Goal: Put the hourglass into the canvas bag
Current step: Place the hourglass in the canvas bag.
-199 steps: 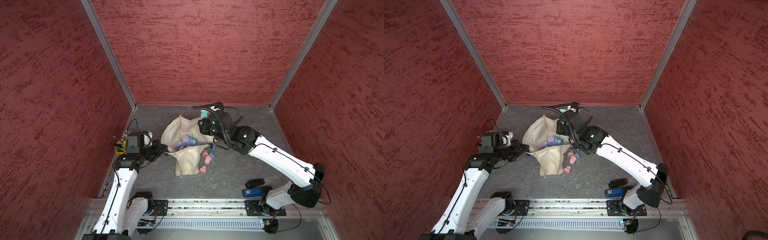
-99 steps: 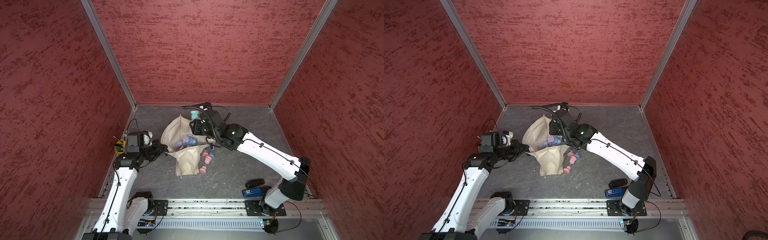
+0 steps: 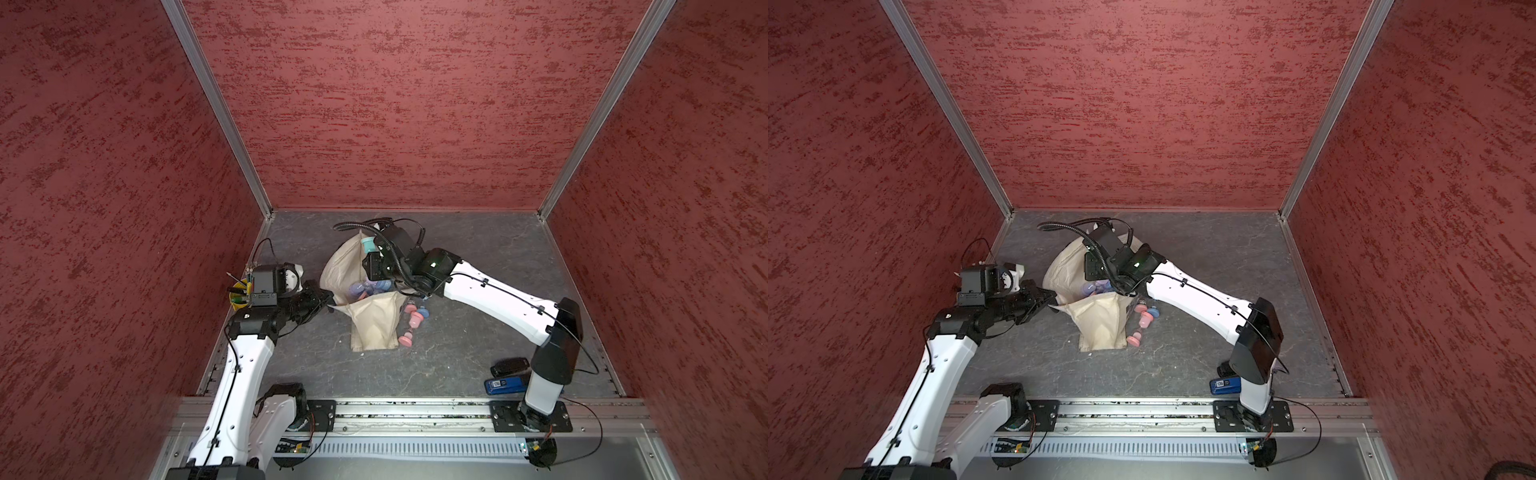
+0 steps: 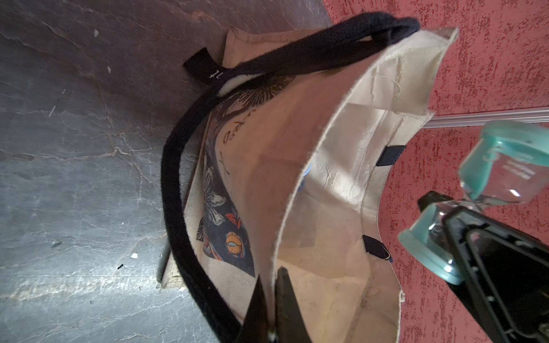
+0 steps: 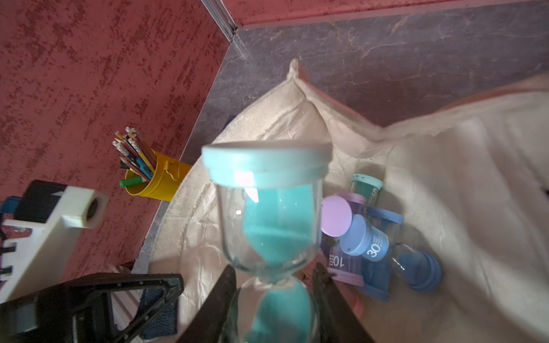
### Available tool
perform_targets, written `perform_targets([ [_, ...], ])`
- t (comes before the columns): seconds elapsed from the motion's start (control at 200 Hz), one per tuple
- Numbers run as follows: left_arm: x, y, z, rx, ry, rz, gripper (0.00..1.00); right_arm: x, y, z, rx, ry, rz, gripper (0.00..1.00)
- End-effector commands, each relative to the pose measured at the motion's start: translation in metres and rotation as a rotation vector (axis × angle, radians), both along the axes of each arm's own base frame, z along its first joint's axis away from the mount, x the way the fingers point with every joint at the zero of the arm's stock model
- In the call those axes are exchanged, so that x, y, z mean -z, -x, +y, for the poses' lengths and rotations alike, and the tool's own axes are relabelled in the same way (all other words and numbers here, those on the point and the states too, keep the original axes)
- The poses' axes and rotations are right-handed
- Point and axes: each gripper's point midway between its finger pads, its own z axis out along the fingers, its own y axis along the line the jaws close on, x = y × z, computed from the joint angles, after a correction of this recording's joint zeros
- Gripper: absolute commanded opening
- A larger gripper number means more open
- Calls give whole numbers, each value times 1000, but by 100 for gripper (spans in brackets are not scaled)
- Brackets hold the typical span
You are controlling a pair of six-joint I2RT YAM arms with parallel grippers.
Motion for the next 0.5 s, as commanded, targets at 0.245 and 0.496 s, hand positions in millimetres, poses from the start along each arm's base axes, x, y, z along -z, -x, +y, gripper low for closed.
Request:
perform_targets([
  [0.245,-19,-5,8,-25,-18,-85,0,-8,7,6,-51,20,-1,0],
  [0.496,-20,-5,7,-20,-5,-88,0,17,0,11,-28,108,58,0],
])
